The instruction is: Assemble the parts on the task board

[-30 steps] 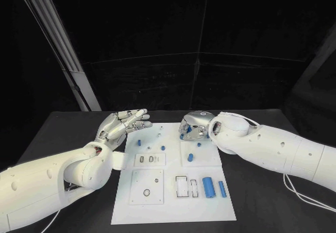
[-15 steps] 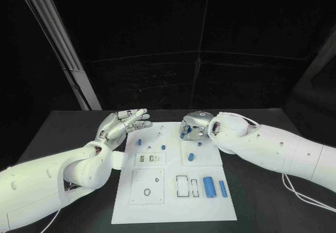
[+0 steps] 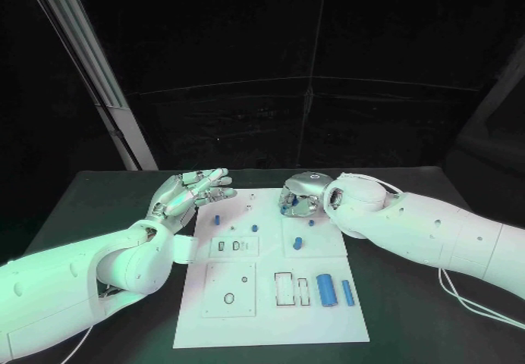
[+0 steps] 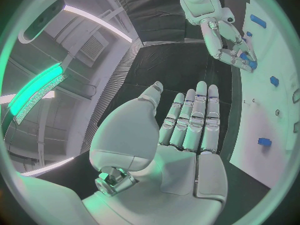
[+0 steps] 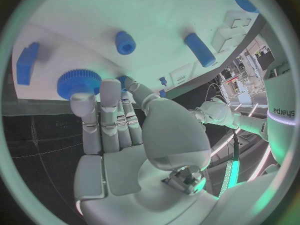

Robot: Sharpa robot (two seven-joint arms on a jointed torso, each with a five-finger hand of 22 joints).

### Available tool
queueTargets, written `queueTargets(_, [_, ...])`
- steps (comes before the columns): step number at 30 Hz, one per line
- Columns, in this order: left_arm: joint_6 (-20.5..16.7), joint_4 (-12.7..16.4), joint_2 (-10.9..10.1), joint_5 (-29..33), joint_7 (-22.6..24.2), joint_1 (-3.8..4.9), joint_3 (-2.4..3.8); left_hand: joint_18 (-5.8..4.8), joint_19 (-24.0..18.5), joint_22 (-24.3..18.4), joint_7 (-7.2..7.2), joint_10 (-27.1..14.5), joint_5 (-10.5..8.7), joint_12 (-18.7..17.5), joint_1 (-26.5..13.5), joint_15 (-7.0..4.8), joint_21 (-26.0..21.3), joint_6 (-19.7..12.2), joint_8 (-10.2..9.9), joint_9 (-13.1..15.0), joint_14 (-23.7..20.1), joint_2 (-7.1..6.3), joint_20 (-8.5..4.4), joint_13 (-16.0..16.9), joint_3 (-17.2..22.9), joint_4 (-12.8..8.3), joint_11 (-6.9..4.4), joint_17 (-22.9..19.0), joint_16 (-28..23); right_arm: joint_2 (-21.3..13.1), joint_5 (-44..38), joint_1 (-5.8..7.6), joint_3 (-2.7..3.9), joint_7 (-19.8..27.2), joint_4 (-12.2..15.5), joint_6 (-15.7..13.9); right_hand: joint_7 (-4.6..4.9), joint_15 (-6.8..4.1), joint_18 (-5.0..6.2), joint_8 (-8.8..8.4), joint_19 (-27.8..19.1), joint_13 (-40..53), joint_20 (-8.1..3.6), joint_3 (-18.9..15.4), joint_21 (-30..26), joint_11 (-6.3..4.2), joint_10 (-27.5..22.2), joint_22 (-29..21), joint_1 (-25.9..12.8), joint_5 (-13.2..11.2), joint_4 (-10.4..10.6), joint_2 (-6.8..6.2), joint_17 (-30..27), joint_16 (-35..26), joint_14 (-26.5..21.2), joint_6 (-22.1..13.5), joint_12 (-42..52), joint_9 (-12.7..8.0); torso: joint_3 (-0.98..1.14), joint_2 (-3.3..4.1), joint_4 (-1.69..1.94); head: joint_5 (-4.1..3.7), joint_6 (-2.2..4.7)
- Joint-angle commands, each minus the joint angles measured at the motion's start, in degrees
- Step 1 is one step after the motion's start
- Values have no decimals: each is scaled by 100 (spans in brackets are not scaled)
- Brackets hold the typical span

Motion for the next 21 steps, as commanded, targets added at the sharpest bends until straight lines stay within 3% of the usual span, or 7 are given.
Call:
queueTargets(1, [82, 14, -7, 27, 12, 10, 5, 76, 30, -5, 153, -15, 21, -30, -14, 22, -15, -28, -19, -3, -25, 52, 26, -7, -4, -22, 23, -9, -28, 15, -11, 11, 2, 73, 18, -357, -18, -15, -116, 26, 53, 8, 13, 87, 61, -13, 63, 76, -37, 35, 49, -56, 90, 106, -1, 55, 19, 8, -5, 3, 3, -1, -7])
queueTargets(11, [113, 8, -11, 29, 5, 11, 5, 76, 30, -6, 153, -17, 21, -30, -18, 23, -19, -29, -18, -3, -25, 61, 27, -7, -2, -19, 23, -9, -31, 207, 314, 12, 4, 116, -91, -1397, -17, -13, -136, 11, 83, 7, 15, 265, 183, -14, 83, 227, -145, 80, 287, -191, 243, 314, -24, 86, 12, 5, -16, 13, 41, 16, 27])
queueTargets(21, [131, -10, 17, 30, -5, 13, 5, 76, 30, -6, 153, -17, 21, -30, -18, 23, -20, -30, -18, -3, -25, 62, 28, -7, -2, -19, 23, -9, -32, 679, 389, 71, 5, 76, -540, -1541, -8, -6, -153, -1, 121, 5, 21, 375, 259, -6, 55, 336, -132, 64, 382, -265, 364, 451, -19, 65, 8, 0, -19, 26, 50, 69, 36])
